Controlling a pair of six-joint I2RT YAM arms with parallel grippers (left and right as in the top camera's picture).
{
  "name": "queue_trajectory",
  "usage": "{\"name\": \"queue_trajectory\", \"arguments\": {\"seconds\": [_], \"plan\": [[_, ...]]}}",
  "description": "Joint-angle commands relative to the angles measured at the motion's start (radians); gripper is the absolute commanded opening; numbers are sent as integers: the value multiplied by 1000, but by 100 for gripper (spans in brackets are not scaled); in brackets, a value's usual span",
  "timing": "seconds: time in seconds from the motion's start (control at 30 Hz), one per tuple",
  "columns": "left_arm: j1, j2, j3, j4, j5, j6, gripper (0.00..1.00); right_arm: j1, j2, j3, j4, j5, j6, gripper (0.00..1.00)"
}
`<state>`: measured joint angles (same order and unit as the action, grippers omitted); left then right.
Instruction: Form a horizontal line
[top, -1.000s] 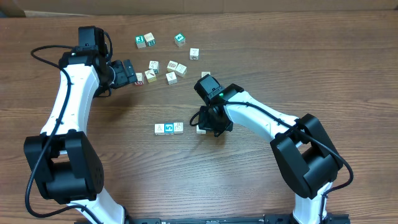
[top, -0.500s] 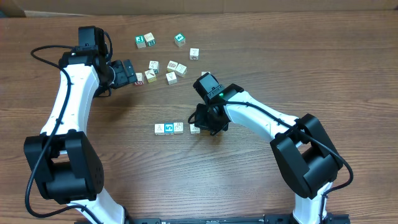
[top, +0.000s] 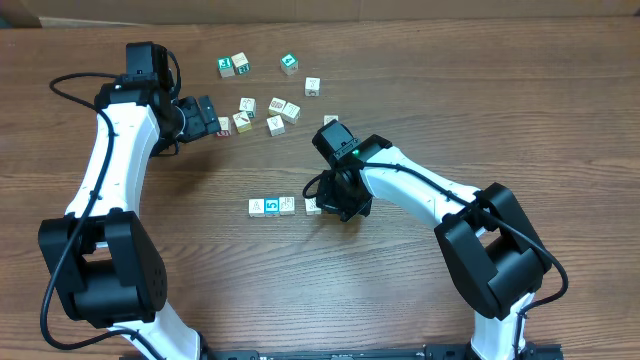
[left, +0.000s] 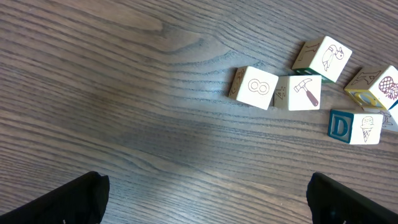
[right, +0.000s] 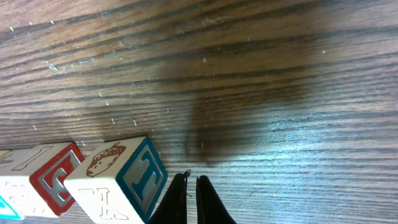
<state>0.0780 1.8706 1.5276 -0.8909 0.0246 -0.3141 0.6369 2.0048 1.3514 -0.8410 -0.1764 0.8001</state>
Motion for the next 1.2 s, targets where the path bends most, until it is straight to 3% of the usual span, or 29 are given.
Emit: {"name": "queue_trajectory", "arguments": {"seconds": [0.0, 0.37, 0.67, 1.17], "plan": [[-13, 7, 9, 3, -6, 0, 100, 12, 0, -4, 4, -1, 8, 4], [-13, 7, 9, 3, -6, 0, 100, 51, 0, -4, 63, 3, 7, 4], [-13, 7, 9, 2, -6, 0, 100, 51, 0, -4, 44, 168, -20, 4], [-11, 7, 9, 2, -6, 0, 100, 51, 0, -4, 152, 70, -113, 4]]}}
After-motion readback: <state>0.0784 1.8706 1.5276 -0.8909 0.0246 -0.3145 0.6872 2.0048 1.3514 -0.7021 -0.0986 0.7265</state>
